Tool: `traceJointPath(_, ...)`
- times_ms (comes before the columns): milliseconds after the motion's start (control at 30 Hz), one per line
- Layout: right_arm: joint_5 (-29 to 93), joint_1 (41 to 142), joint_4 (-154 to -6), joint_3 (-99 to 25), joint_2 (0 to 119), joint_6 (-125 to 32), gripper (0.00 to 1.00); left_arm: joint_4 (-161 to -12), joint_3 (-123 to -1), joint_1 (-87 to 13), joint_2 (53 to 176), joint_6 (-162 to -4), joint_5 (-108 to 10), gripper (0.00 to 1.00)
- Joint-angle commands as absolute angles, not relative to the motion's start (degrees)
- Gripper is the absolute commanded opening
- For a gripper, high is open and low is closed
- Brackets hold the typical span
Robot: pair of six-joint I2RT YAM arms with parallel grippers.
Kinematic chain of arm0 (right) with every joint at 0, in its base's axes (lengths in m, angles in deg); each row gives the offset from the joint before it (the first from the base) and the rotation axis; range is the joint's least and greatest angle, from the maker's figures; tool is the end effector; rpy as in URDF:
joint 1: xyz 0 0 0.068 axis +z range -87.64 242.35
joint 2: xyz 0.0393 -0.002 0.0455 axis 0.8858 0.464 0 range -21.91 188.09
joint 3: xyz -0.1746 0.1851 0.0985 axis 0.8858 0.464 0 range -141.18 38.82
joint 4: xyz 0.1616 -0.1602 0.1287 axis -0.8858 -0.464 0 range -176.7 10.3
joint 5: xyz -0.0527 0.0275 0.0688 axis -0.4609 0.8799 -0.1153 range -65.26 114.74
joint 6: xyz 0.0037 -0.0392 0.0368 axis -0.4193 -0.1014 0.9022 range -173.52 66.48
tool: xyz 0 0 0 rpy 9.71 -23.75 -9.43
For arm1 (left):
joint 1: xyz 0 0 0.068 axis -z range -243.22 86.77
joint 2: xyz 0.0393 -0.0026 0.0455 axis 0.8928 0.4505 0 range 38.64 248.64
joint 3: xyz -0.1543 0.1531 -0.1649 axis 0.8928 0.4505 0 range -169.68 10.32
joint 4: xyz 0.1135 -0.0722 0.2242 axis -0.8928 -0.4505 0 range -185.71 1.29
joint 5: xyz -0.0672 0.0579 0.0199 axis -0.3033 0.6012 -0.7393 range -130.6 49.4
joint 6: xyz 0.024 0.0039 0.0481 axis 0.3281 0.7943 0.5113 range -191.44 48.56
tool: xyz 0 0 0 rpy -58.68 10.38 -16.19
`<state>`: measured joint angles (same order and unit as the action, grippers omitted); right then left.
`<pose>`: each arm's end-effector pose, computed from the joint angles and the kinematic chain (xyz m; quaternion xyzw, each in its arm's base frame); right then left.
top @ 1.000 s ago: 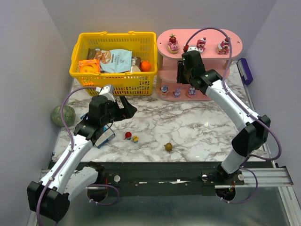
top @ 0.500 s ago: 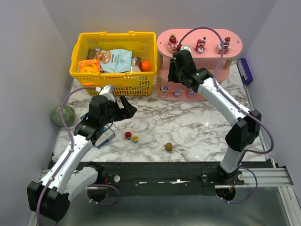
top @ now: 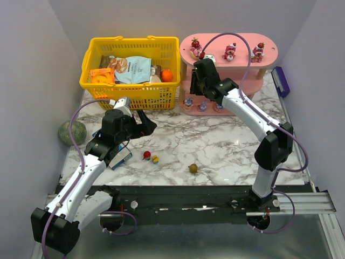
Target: Place and organize the plastic toys onto the shelf
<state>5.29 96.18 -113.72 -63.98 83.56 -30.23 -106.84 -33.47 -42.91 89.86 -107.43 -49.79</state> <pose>0.3590 0.2263 0.3524 -0.0054 0.8841 0.0789 0.4606 0.1891 -0.0760 0.3000 -0.0726 0.8412 -0.3105 0.4366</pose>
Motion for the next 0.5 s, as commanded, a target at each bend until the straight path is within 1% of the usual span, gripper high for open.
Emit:
traceJointPath(0, 2.06, 96.72, -112.40, -64.89, 84.97, -29.26, 0.16, -106.73, -33.36, -43.19, 89.09, -106.34, -48.60, 0.99)
traceJointPath(167, 0.22, 96.98, -110.73, -62.61, 84.44, -29.17, 0.20, -106.73, -33.36, -43.19, 89.18, -106.34, -48.42, 0.99)
traceJointPath(400, -1.98, 97.51, -107.57, -59.09, 83.47, -28.91, 0.28, -106.90, -33.62, -43.19, 89.18, -106.16, -48.42, 0.99)
traceJointPath(467, -2.94, 97.60, -107.04, -58.65, 83.30, -28.74, 0.29, -106.99, -33.71, -43.19, 89.27, -106.16, -48.42, 0.99)
